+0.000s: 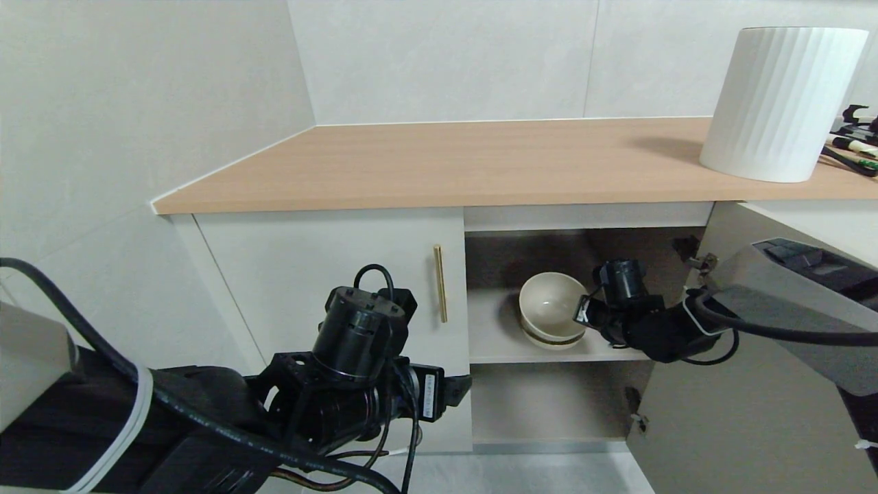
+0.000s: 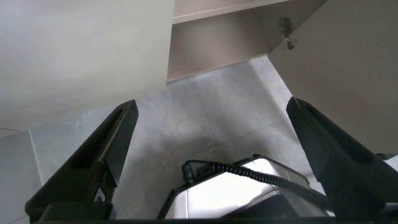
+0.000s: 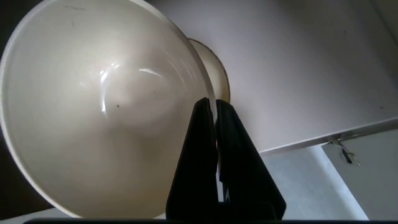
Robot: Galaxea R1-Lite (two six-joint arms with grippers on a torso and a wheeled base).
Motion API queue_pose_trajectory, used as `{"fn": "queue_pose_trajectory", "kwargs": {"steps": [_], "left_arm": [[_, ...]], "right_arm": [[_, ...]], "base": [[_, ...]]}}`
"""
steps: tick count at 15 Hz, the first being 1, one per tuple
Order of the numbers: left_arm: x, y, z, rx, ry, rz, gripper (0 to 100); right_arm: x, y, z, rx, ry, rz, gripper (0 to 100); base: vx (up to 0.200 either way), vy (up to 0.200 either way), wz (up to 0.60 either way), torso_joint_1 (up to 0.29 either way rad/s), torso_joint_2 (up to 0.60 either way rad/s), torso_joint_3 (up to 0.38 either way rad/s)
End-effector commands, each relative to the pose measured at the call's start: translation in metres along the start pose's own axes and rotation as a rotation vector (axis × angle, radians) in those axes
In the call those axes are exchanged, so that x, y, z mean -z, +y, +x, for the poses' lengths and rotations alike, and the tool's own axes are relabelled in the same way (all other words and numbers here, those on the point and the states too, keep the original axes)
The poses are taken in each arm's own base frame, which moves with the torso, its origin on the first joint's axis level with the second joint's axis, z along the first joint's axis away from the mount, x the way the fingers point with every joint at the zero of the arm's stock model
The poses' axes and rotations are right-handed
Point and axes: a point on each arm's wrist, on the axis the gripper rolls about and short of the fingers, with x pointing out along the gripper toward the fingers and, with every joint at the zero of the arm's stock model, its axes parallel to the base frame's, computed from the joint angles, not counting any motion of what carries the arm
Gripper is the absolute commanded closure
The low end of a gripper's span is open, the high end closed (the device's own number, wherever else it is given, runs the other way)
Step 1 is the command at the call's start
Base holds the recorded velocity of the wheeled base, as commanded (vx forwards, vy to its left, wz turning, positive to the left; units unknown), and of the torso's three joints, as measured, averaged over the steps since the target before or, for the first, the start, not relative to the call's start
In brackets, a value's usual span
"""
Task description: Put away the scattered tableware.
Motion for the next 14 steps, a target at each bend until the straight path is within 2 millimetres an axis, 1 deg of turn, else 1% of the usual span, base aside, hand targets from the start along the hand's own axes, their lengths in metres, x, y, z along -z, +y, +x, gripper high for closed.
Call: {"fn": "queue_pose_trajectory", "kwargs": {"steps": [1, 4, 9, 10, 14], "left_arm": [[-0.0002, 0.0000, -0.0001, 0.000, -0.001, -0.001, 0], [-0.0002, 0.0000, -0.0001, 0.000, -0.001, -0.001, 0], [-0.0002, 0.0000, -0.0001, 0.000, -0.001, -0.001, 0], [-0.0002, 0.0000, -0.0001, 0.000, -0.001, -0.001, 0], [0.0000, 0.0001, -0.0001, -0.002, 0.000, -0.001, 0]], "right_arm": [[0.0029, -0.0050, 0.0072, 0.014, 0.005, 0.001, 100], [0.0053, -0.0070, 0.0113, 0.022, 0.010, -0.003, 100], [0.0058, -0.0069, 0.0125, 0.022, 0.010, -0.004, 100], [0.0064, -0.0071, 0.0129, 0.022, 0.011, -0.006, 0], [0.0070, -0.0068, 0.0123, 0.021, 0.014, -0.018, 0]], "base": [[0.000, 0.000, 0.00, 0.000, 0.00, 0.000], [0.000, 0.000, 0.00, 0.000, 0.00, 0.000], [0.000, 0.000, 0.00, 0.000, 0.00, 0.000], [0.000, 0.000, 0.00, 0.000, 0.00, 0.000], [0.000, 0.000, 0.00, 0.000, 0.00, 0.000]]}}
